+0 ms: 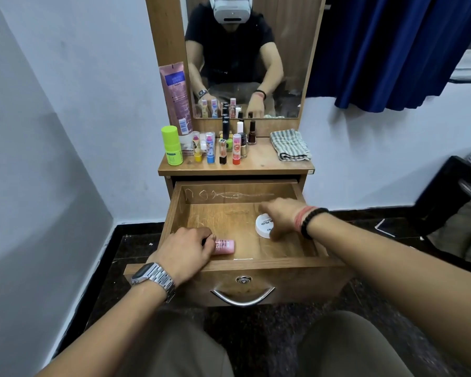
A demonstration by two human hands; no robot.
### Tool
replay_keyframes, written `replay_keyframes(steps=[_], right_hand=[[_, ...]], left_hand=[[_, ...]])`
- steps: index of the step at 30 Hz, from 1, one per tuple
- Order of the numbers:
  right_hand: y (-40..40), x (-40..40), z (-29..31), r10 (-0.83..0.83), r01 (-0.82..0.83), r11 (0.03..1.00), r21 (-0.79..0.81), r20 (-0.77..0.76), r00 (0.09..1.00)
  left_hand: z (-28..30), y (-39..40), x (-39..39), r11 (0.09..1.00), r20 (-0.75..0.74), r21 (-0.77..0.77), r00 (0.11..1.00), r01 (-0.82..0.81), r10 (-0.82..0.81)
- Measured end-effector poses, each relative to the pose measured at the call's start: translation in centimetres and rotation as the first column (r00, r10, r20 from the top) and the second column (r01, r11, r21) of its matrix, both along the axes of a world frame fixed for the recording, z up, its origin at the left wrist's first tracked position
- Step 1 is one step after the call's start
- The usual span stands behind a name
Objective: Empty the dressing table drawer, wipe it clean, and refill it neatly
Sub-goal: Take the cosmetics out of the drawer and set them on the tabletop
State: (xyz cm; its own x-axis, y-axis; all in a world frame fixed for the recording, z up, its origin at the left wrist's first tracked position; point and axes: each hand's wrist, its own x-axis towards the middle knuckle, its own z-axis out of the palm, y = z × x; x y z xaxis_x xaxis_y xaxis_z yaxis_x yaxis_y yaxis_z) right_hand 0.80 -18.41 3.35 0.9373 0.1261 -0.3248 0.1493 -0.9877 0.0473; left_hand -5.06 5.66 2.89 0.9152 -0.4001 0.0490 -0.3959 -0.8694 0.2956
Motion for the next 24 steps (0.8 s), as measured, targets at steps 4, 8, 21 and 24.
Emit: replay_keyframes(steps=[4, 8, 21, 24], right_hand=[[-1.3, 0.1, -2.7, -0.029, 0.024, 0.997, 0.079, 0.057, 0.998], [-1.4, 0.1, -3.5, -0.014, 0.003, 0.995, 0.098, 0.11, 0.994], [-2.3, 0.8, 5.7, -0.264, -0.136, 0.804, 0.578, 0.553, 0.791], [-2.6, 3.8, 6.7, -0.295, -0.058, 0.825, 0.562, 0.517, 0.804]], left_hand=[[0.1, -0.1, -0.2, 1.0, 0.005, 0.0, 1.0, -0.006, 0.006], [0.3, -0.1, -0.3, 1.0, 0.007, -0.001, 1.0, -0.013, 0.013], [-0.3, 0.0, 0.1, 1.0, 0.008, 0.002, 1.0, -0.021, 0.021], [-0.2, 0.1, 0.1, 1.0, -0.008, -0.008, 1.0, -0.025, 0.025]])
